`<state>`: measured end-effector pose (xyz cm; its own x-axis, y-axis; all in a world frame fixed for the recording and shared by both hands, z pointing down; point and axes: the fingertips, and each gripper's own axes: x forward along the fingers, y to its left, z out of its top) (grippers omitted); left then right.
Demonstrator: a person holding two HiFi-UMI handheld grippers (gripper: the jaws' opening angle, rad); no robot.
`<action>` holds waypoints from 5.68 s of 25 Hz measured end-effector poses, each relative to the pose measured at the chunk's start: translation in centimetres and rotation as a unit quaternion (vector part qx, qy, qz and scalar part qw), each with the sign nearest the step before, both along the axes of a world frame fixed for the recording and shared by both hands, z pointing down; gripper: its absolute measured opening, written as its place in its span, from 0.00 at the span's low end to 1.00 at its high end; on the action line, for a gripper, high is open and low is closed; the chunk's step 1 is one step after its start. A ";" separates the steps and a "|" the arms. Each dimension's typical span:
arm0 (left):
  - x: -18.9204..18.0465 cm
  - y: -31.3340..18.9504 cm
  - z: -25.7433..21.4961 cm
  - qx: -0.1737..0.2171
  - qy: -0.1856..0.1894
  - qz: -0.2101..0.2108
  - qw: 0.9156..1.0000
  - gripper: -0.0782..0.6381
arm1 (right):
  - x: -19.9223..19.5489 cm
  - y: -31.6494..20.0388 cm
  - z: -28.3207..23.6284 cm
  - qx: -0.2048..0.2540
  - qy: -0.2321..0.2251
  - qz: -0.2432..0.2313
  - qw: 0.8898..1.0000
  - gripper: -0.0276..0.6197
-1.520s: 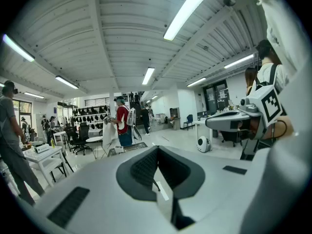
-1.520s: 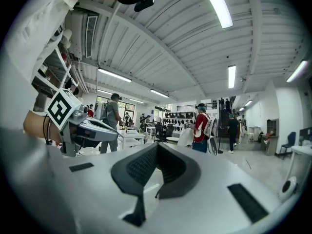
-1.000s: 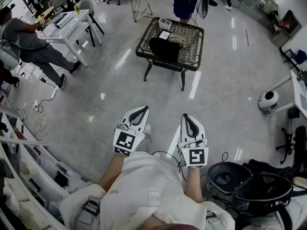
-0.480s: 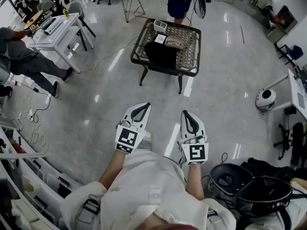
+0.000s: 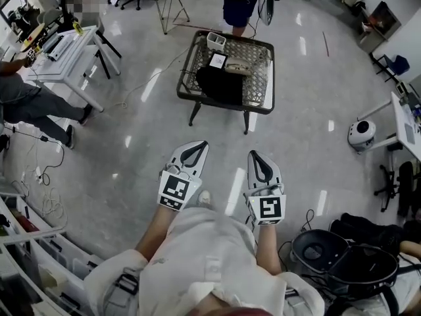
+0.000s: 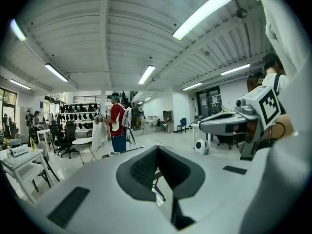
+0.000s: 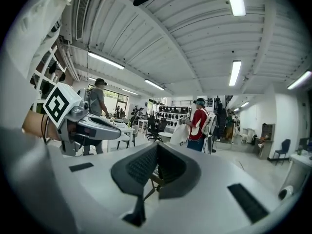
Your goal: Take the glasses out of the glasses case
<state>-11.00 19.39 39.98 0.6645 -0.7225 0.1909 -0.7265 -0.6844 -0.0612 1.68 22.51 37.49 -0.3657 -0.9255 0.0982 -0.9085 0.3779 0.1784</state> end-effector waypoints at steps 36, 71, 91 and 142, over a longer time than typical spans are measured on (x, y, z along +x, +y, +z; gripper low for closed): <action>4.2 -17.8 -0.3 0.008 -0.002 -0.011 1.000 0.13 | 3.3 -18.8 1.4 -0.018 -0.009 -0.030 0.999 0.05; 11.0 -33.7 1.0 -0.010 -0.024 -0.067 0.997 0.13 | 9.6 -36.0 4.2 -0.047 -0.032 -0.086 0.995 0.05; 10.5 -47.7 1.9 -0.022 -0.013 0.004 1.000 0.13 | 9.1 -48.8 4.8 -0.066 -0.012 -0.020 0.998 0.05; 16.7 -59.8 21.2 -0.210 -0.041 0.017 0.977 0.13 | 14.5 -61.7 26.5 -0.279 0.057 -0.063 0.957 0.05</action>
<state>5.75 -40.42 61.22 0.6572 -0.5464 0.5192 -0.7068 -0.6860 0.1728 16.15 -39.16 64.00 -0.4281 -0.6668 0.6100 -0.8364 0.5480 0.0120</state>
